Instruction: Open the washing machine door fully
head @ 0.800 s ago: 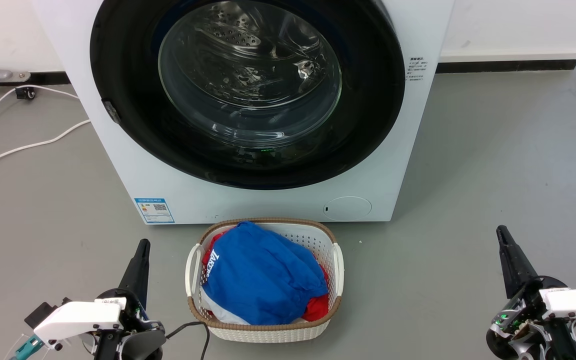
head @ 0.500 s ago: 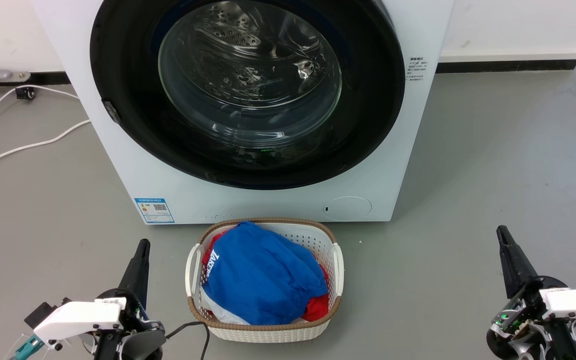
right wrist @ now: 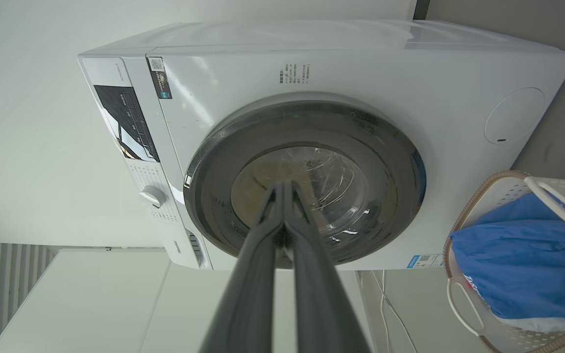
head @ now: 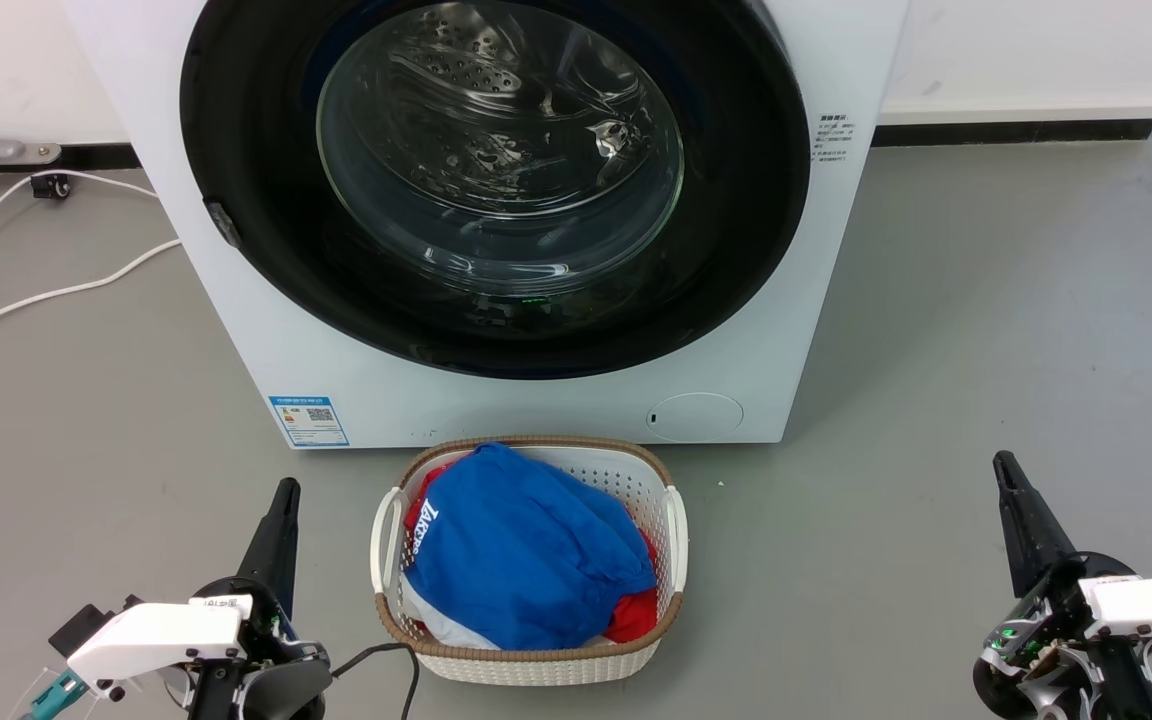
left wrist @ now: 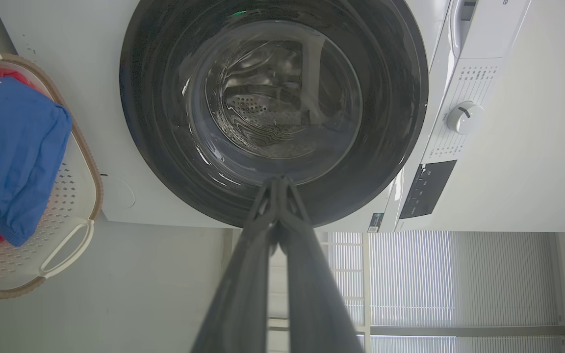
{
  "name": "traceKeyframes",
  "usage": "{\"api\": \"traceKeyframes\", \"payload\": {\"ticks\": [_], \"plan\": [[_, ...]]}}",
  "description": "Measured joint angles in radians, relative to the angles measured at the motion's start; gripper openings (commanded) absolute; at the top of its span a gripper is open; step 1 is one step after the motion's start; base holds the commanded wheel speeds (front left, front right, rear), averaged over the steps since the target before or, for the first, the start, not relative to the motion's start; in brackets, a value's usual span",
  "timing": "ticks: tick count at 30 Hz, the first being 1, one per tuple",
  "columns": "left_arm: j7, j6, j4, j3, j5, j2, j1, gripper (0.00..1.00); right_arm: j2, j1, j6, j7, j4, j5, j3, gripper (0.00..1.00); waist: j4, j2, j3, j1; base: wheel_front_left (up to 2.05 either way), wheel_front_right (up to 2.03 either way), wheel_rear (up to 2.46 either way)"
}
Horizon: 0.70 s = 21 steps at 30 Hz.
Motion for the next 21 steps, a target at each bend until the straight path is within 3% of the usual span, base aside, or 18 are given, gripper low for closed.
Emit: {"api": "traceKeyframes", "payload": {"ticks": [7,8,21], "plan": [[0.000,0.000,0.000,0.000,0.001,0.000,0.000,0.00,0.001,0.000,0.000,0.000,0.000,-0.001,-0.001,0.00,0.000,0.0000,0.000,0.0000,0.00,0.00,0.00],[0.000,0.000,0.005,-0.001,0.001,-0.001,0.002,1.00,0.001,0.002,0.000,0.000,0.004,-0.001,-0.001,1.00,0.000,0.0000,0.000,0.0000,0.00,0.00,0.00],[-0.057,0.001,-0.006,-0.065,0.054,-0.003,0.034,1.00,0.004,0.047,0.000,-0.057,-0.009,-0.053,0.043,1.00,-0.001,0.0000,-0.001,0.0000,0.00,0.00,0.00]]}}
